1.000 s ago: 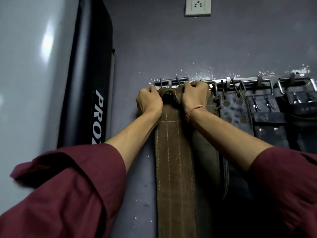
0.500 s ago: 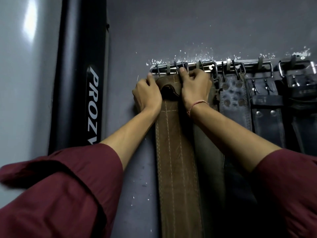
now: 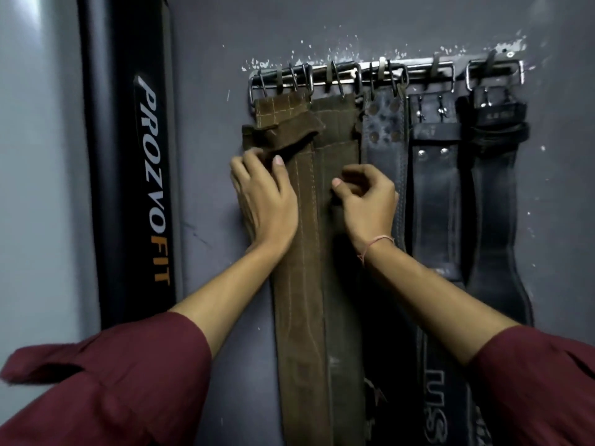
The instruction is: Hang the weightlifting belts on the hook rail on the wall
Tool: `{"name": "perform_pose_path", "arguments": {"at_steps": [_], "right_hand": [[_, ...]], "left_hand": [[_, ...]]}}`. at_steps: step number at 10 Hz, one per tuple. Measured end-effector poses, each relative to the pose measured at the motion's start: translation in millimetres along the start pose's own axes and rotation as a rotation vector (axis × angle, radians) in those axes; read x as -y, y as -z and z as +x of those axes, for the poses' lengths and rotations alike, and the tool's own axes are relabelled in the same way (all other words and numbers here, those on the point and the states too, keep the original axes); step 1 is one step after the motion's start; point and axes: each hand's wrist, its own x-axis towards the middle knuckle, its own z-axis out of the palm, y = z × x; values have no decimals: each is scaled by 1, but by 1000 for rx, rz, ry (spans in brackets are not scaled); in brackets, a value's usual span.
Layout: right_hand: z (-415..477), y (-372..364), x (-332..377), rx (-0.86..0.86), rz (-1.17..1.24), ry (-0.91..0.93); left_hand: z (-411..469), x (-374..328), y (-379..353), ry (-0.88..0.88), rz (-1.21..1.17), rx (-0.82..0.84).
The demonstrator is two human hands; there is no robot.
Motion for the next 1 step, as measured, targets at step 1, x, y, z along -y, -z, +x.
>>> {"name": "perform_pose_path", "arguments": {"at_steps": [1], "right_hand": [[-18, 34, 1, 3, -19, -52]], "left_hand": [[-39, -22, 9, -37, -100, 190]]}}
